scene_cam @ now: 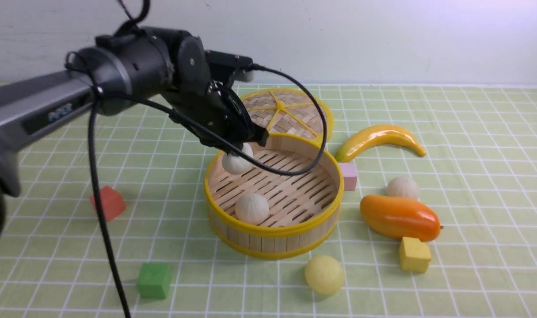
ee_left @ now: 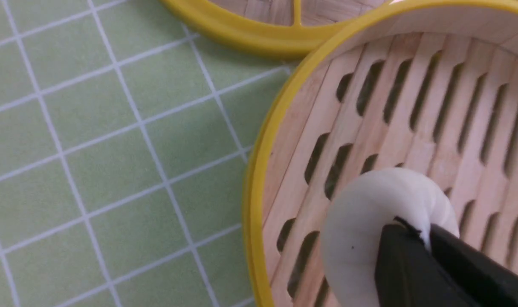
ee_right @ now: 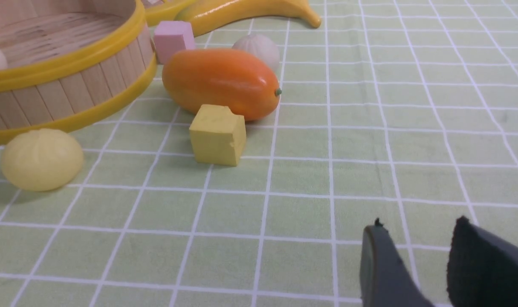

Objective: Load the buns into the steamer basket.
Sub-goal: Use the left arm to put the steamed stuffed bun into the steamer, then use the right arm to grab a steamed stuffed bun

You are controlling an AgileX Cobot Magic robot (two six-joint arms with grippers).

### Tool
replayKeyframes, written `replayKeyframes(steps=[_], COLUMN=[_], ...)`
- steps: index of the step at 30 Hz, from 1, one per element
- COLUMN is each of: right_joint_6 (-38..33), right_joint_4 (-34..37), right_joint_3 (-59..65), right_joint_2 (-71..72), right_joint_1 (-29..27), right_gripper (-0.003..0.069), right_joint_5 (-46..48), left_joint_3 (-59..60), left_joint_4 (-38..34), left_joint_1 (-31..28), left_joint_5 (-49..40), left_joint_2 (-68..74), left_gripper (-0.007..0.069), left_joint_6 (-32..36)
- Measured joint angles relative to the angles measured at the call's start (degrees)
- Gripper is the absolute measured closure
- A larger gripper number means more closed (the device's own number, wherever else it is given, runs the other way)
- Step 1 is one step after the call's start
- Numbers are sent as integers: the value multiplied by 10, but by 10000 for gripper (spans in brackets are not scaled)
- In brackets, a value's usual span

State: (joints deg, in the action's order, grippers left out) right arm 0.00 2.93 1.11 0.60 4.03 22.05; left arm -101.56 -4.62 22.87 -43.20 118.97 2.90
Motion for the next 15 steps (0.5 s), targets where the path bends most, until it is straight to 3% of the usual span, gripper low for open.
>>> replayKeyframes(steps=[3,5,12,15], right_joint_6=[0,0,0,0], right_joint_4=[0,0,0,0], right_joint_3=[0,0,0,0], right_joint_2=[0,0,0,0], right_joint_1=[0,0,0,0], right_gripper=[420,420,420,420], right_joint_5=[0,0,0,0], left_joint_3=[-27,-48,-98,-102], left_joint_4=[10,14,14,12], left_joint_1=[-2,-2,-2,-2], left_joint_5=[-7,-17,-98,-125], left_joint_2=[47,69,62,15], left_gripper=[617,564,258,223], left_joint_6=[-4,-7,-18,-41])
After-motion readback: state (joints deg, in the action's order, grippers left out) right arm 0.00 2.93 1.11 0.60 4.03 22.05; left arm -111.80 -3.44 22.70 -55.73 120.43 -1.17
